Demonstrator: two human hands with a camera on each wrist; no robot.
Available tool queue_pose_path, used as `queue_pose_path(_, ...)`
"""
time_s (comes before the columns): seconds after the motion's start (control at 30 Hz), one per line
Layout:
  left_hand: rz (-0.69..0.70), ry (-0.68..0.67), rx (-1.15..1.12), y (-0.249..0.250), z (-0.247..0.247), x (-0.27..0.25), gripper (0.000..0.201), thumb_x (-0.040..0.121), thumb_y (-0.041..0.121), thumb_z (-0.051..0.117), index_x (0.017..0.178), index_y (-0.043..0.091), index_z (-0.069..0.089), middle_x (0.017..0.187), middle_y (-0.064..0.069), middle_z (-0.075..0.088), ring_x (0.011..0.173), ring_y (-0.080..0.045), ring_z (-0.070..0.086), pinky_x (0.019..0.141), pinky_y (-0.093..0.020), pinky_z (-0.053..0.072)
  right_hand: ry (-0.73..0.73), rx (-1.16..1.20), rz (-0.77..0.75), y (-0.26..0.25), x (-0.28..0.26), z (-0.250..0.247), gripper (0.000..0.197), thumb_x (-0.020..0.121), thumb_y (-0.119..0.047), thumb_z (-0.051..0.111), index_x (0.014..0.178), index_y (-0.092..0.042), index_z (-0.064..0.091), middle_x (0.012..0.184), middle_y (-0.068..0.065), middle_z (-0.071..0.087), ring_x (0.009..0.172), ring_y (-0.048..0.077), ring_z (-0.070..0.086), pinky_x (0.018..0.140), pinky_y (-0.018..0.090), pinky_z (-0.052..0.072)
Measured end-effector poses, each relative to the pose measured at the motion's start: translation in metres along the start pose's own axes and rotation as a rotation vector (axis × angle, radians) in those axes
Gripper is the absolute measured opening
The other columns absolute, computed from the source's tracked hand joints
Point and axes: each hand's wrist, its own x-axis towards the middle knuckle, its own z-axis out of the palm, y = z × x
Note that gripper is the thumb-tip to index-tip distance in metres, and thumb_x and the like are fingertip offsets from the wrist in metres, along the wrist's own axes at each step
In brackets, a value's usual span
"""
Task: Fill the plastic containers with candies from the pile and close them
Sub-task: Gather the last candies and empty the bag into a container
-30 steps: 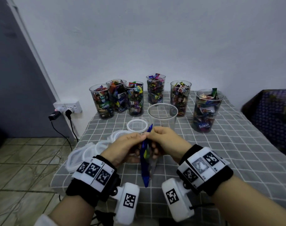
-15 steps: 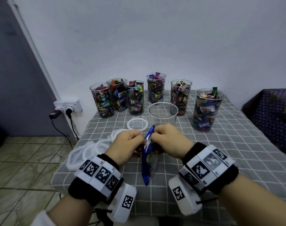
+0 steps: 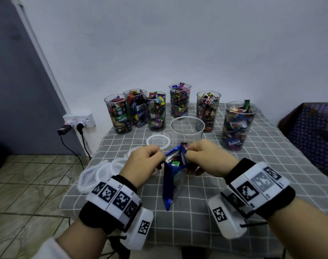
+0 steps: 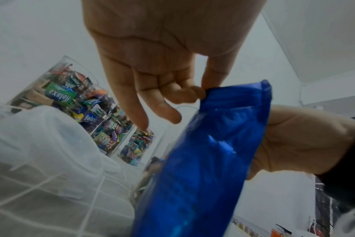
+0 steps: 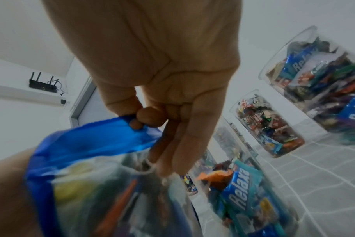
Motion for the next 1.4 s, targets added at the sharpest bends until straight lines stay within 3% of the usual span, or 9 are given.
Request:
queue_pose_path(0.07, -0.004, -0.100, -0.089, 0.000, -0.003, 0.000, 0.019, 0.073, 0.031, 0.073, 0.081, 0.022, 0.058, 0.086, 0.001, 0.061, 0.078, -0.012, 0.057, 0.066, -0.022, 0.045, 0.026, -0.068, -0.039, 0.000, 0.001, -0.003, 0.025, 0.088, -0.017, 0.051, 0.091, 0.005, 0.064, 0.091, 0.025, 0.067, 0.077, 0.034, 0.063, 0.070, 0.042, 0.053)
queue_pose_path(0.17, -0.020, -0.303, -0.097, -0.007, -0.006, -0.003, 0.098, 0.037, 0.065, 0.083, 0.121, 0.041, 0.041, 0.127, 0.015, 0.048, 0.117, 0.000, 0.048, 0.097, -0.022, 0.042, 0.035, -0.126, -0.081, -0.002, 0.000, -0.006, 0.026, 0.087, -0.021, 0.051, 0.091, 0.000, 0.066, 0.090, 0.021, 0.067, 0.083, 0.033, 0.063, 0.074, 0.043, 0.052)
queue_pose_path(0.23, -0.032, -0.434, -0.047, -0.007, -0.001, -0.008, 0.118, 0.037, 0.055, 0.088, 0.135, 0.042, 0.024, 0.139, 0.018, 0.039, 0.130, 0.000, 0.038, 0.107, -0.024, 0.034, 0.043, -0.145, -0.107, -0.006, -0.002, -0.006, 0.024, 0.085, -0.020, 0.051, 0.087, 0.000, 0.066, 0.086, 0.021, 0.067, 0.079, 0.033, 0.062, 0.073, 0.044, 0.052)
queue_pose_path(0.37, 0.034, -0.476, -0.099, 0.003, 0.008, -0.013, 0.084, 0.065, -0.012, 0.076, 0.120, 0.037, 0.035, 0.114, 0.023, 0.055, 0.102, 0.015, 0.055, 0.082, -0.006, 0.042, 0.016, -0.113, -0.142, -0.014, -0.007, -0.006, 0.022, 0.085, -0.012, 0.052, 0.083, 0.008, 0.060, 0.081, 0.027, 0.064, 0.068, 0.027, 0.055, 0.072, 0.045, 0.051)
queue_pose_path(0.43, 0.075, -0.458, -0.099, 0.008, 0.006, -0.014, 0.080, 0.065, -0.019, 0.071, 0.115, 0.034, 0.039, 0.102, 0.024, 0.063, 0.095, 0.015, 0.058, 0.078, -0.005, 0.042, -0.003, -0.088, -0.164, -0.018, -0.009, -0.008, 0.022, 0.083, -0.013, 0.053, 0.077, 0.009, 0.055, 0.075, 0.025, 0.059, 0.067, 0.026, 0.053, 0.071, 0.045, 0.051)
queue_pose_path(0.77, 0.253, -0.062, -0.191, 0.036, -0.034, -0.010, 0.060, 0.050, -0.003, 0.087, 0.100, 0.015, 0.059, 0.077, 0.017, 0.069, 0.071, 0.006, 0.061, 0.067, -0.008, 0.046, 0.093, 0.411, -0.259, -0.030, -0.020, -0.012, 0.031, 0.094, -0.016, 0.049, 0.064, -0.007, 0.050, 0.058, 0.002, 0.057, 0.049, 0.016, 0.051, 0.045, 0.025, 0.043)
queue_pose_path(1.03, 0.471, 0.363, -0.263, 0.074, -0.047, 0.017, 0.051, 0.059, 0.006, 0.082, 0.103, 0.019, 0.058, 0.092, 0.013, 0.067, 0.082, 0.004, 0.063, 0.080, -0.016, 0.049, -0.189, 0.441, -0.183, -0.039, -0.022, 0.007, 0.036, 0.096, -0.034, 0.043, 0.078, -0.007, 0.058, 0.069, 0.008, 0.063, 0.054, 0.017, 0.056, 0.050, 0.026, 0.047)
queue_pose_path(1.23, 0.449, 0.283, -0.403, 0.111, -0.021, 0.030, 0.063, 0.056, 0.022, 0.084, 0.109, 0.011, 0.053, 0.101, -0.003, 0.067, 0.092, -0.011, 0.065, 0.085, -0.029, 0.052, -0.221, 0.838, -0.079, -0.048, -0.002, 0.012, 0.077, 0.068, -0.065, 0.039, 0.126, -0.014, 0.041, 0.103, 0.008, 0.063, 0.093, 0.021, 0.062, 0.080, 0.036, 0.051)
queue_pose_path(1.4, 0.332, 0.182, -0.492, 0.111, 0.001, 0.032, 0.054, 0.064, 0.012, 0.079, 0.109, 0.011, 0.051, 0.103, -0.011, 0.065, 0.098, -0.028, 0.065, 0.083, -0.038, 0.054, 0.008, 1.137, -0.207, -0.048, 0.003, -0.007, 0.071, 0.069, -0.064, 0.041, 0.121, -0.017, 0.053, 0.104, 0.010, 0.053, 0.096, 0.022, 0.056, 0.078, 0.033, 0.049)
